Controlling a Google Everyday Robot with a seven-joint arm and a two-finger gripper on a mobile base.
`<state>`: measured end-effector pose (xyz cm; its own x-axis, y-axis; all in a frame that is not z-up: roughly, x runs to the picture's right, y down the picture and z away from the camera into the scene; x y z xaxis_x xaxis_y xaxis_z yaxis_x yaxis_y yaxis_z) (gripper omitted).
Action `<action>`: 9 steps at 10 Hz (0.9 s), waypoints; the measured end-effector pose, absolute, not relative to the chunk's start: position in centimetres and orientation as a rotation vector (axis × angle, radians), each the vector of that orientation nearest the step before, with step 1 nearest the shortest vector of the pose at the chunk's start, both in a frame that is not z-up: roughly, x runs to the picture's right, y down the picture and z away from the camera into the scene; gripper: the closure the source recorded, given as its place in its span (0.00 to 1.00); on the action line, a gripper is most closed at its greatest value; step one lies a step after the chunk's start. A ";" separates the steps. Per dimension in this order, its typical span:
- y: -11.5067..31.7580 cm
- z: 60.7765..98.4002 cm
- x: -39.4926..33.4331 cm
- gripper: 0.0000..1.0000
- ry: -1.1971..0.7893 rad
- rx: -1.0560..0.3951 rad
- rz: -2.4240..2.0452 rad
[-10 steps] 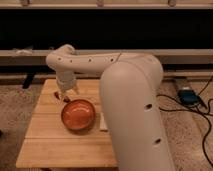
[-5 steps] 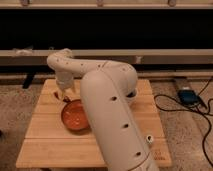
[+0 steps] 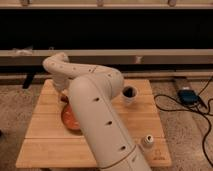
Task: Drag the pepper across the table
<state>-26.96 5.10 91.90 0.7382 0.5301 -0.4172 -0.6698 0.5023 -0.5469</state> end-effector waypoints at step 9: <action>6.0 94.5 -23.6 0.95 0.320 -0.744 0.728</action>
<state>-23.61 5.97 94.51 0.7138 0.4851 -0.5051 -0.7002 0.5096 -0.5000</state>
